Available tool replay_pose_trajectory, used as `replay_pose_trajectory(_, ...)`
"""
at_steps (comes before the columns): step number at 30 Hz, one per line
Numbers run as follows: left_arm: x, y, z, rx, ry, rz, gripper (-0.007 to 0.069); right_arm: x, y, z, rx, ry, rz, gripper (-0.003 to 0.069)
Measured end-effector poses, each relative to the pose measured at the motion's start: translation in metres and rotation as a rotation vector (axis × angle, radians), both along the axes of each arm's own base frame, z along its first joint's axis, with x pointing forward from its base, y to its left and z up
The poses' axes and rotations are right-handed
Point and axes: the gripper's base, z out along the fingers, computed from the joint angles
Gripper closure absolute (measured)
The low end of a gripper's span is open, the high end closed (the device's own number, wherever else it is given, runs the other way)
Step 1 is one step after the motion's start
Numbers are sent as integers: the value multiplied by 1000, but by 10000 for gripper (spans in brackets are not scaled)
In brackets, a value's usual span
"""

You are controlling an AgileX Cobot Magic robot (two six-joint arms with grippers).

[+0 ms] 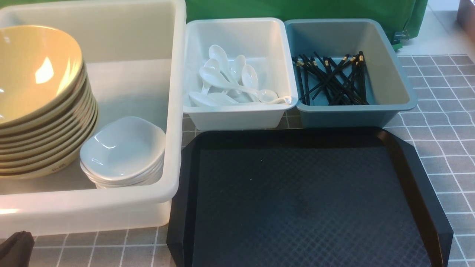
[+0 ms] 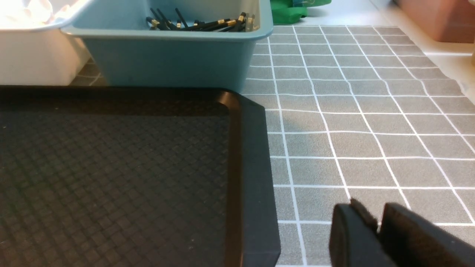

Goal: On grey table put chopsticks spoon bowls plates into blue grey white boxes.

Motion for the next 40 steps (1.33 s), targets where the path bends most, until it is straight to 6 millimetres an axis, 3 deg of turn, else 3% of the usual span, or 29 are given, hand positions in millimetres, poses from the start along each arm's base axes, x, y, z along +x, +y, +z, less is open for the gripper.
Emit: replay_pose_trajectory(40,0,0,0,3,0,-1,633,0,0,0,0,0,0,468)
